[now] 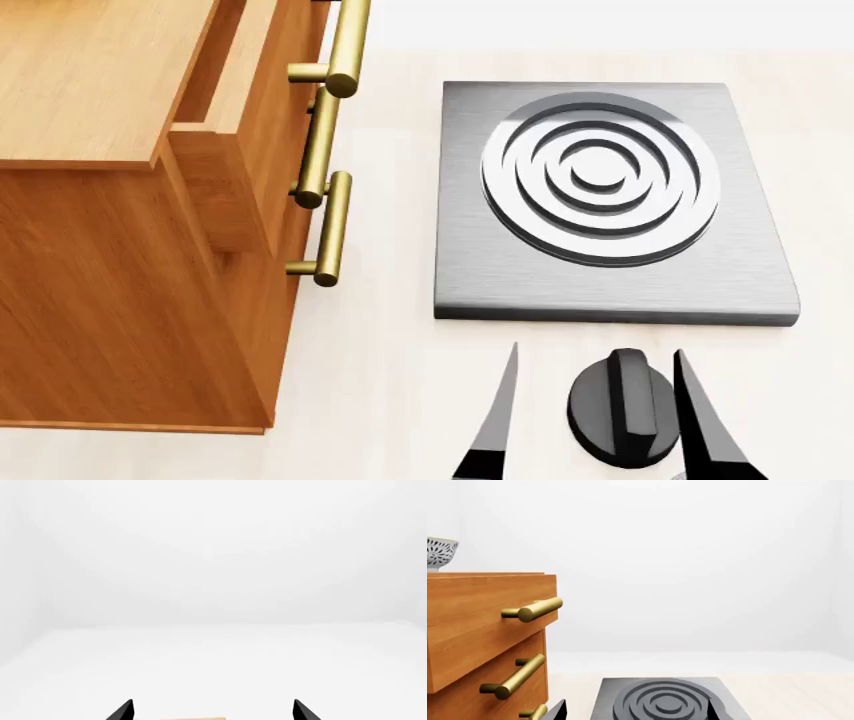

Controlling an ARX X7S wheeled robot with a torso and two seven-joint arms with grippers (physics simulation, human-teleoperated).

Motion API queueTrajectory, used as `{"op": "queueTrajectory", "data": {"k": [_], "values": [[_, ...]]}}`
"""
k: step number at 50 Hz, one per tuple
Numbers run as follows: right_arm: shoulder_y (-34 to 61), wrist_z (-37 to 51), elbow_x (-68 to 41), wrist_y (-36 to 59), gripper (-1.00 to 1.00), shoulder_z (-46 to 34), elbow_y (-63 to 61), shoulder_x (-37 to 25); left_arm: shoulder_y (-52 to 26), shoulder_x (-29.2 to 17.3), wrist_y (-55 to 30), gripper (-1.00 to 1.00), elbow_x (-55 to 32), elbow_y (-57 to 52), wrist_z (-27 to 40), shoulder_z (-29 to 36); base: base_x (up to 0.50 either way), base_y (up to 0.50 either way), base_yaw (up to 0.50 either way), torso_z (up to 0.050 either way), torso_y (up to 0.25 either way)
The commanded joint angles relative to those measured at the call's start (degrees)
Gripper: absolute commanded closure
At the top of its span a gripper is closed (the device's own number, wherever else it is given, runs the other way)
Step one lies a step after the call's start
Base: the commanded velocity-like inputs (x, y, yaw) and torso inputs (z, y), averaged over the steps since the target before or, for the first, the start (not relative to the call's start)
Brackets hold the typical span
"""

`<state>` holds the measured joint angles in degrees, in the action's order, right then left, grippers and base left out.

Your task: Pick the akita bowl on the wooden cabinet and place it on the plate.

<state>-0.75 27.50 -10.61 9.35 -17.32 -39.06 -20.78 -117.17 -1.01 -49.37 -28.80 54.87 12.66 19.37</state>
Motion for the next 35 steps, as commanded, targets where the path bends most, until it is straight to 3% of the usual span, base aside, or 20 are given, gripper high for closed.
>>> {"op": "queueTrajectory", "data": {"k": [1, 5, 9, 14, 16, 19, 21, 27, 35], "values": [[0.1, 0.2, 0.0, 0.0, -1.0, -0.3, 0.3, 0.0, -9.6, 1.0, 4.2, -1.0, -6.7, 20.1, -1.5, 8.4, 0.0, 0.0, 0.0, 0.0, 0.0], [0.1, 0.2, -0.1, -0.1, -1.0, -0.3, 0.3, -0.1, -9.7, 1.0, 0.3, -1.0, -3.5, 20.1, -1.9, 5.9, 0.0, 0.0, 0.0, 0.0, 0.0], [0.0, 0.2, -0.1, -0.3, -1.0, -0.3, 0.4, -0.2, -9.9, 0.9, -6.5, -1.0, 5.9, 20.1, -2.9, -4.0, 0.0, 0.0, 0.0, 0.0, 0.0], [0.0, 0.2, -0.2, -0.5, -1.0, -0.5, 0.8, -0.1, -10.3, 0.0, -8.4, -1.0, 16.5, 20.1, -0.2, -19.7, 0.0, 0.0, 0.0, 0.0, 0.0], [0.1, 0.2, -0.1, -0.4, -1.0, -0.7, 0.8, -0.2, -10.3, 0.1, -9.1, -1.0, 20.5, 20.1, -0.8, -22.2, 0.0, 0.0, 0.0, 0.0, 0.0], [0.1, 0.2, -0.2, -0.4, -1.0, -0.8, 0.9, -0.1, -9.5, -0.6, -9.6, -1.0, 23.4, 20.1, 4.4, -28.2, 0.0, 0.0, 0.0, 0.0, 0.0], [0.2, 0.2, 0.1, -0.4, -1.0, -1.1, 0.8, -0.1, -9.3, -0.7, -9.3, -1.0, 25.3, 20.1, 7.0, -30.0, 0.0, 0.0, 0.0, 0.0, 0.0], [0.1, 0.3, -0.1, -0.6, -1.0, -0.9, 0.8, -0.3, -9.9, -0.5, -9.5, -1.0, 28.1, 20.1, 5.7, -29.5, 0.0, 0.0, 0.0, 0.0, 0.0], [0.2, 0.3, -0.3, -0.8, -1.0, -1.2, 1.3, -0.2, -12.2, -0.2, -11.3, -1.0, 29.7, 20.1, 2.5, -23.3, 0.0, 0.0, 0.0, 0.0, 0.0]]}}
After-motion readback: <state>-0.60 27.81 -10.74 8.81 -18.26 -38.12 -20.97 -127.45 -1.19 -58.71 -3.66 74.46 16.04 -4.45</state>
